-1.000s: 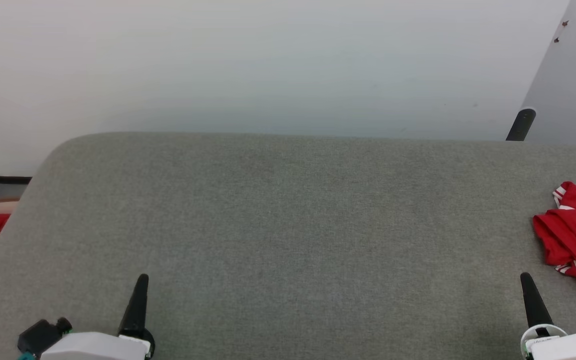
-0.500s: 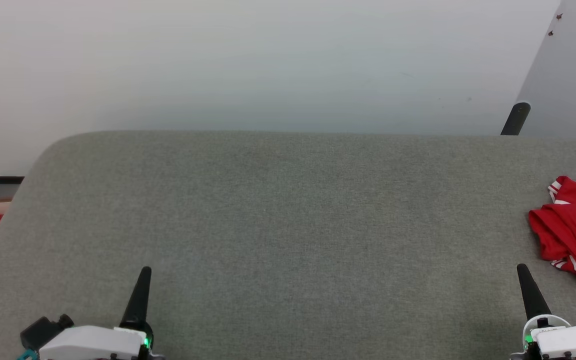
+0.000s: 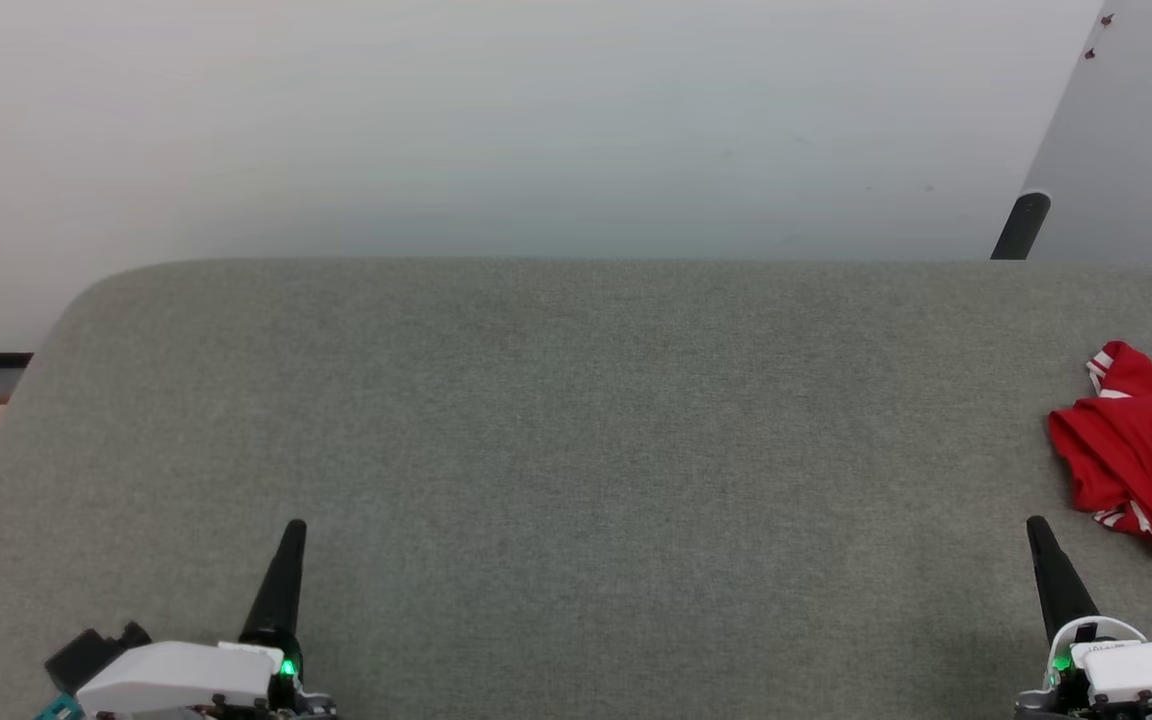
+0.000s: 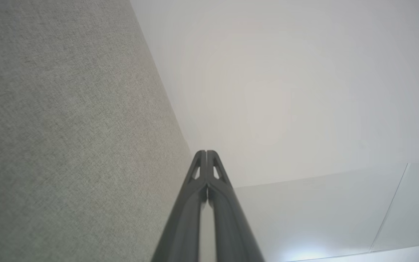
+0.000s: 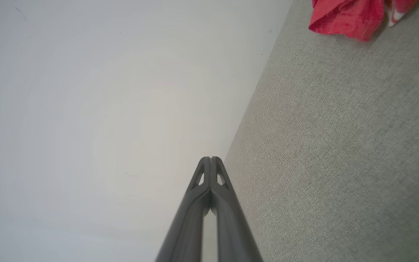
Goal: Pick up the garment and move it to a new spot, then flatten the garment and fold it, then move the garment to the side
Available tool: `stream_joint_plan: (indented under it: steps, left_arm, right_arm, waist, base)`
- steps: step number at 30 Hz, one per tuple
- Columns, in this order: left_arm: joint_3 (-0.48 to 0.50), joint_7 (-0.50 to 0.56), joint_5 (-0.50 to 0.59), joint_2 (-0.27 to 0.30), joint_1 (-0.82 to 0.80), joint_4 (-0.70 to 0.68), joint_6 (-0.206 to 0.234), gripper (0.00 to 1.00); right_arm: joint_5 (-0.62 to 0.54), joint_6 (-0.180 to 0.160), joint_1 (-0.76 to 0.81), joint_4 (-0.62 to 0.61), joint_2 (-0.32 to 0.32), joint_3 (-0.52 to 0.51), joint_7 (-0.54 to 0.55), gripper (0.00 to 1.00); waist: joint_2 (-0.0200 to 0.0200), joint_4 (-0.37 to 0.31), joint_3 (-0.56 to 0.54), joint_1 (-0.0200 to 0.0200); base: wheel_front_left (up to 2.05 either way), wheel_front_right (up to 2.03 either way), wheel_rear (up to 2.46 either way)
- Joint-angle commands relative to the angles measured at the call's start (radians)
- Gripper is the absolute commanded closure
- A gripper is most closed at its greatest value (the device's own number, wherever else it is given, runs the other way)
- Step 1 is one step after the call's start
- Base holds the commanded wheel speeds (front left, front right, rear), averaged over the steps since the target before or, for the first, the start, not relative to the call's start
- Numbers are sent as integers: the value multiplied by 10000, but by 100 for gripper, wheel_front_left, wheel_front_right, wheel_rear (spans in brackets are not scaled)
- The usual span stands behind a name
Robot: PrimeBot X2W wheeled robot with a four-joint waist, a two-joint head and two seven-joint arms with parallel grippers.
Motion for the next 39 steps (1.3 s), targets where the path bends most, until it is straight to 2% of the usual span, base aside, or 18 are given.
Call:
stream_joint_plan:
  steps: [1,29,39]
  left_arm:
    - [63,49,-138,-14,-162,-24,-3,100]
    - [372,610,-1755,-393,-414,38,-3,100]
    - [407,665,-1904,-430,-452,46,-3,100]
  right_arm:
    - [199,-3,-231,-17,11,26,38,100]
    - [2292,-5,-599,198,84,48,537,100]
    - [2479,-4,-590,215,90,49,583,100]
  waist:
    - [-1,-12,10,0]
    - [-1,-294,214,0]
    - [-1,-333,242,0]
  base:
    - [0,0,0]
    - [0,0,0]
    - [0,0,0]
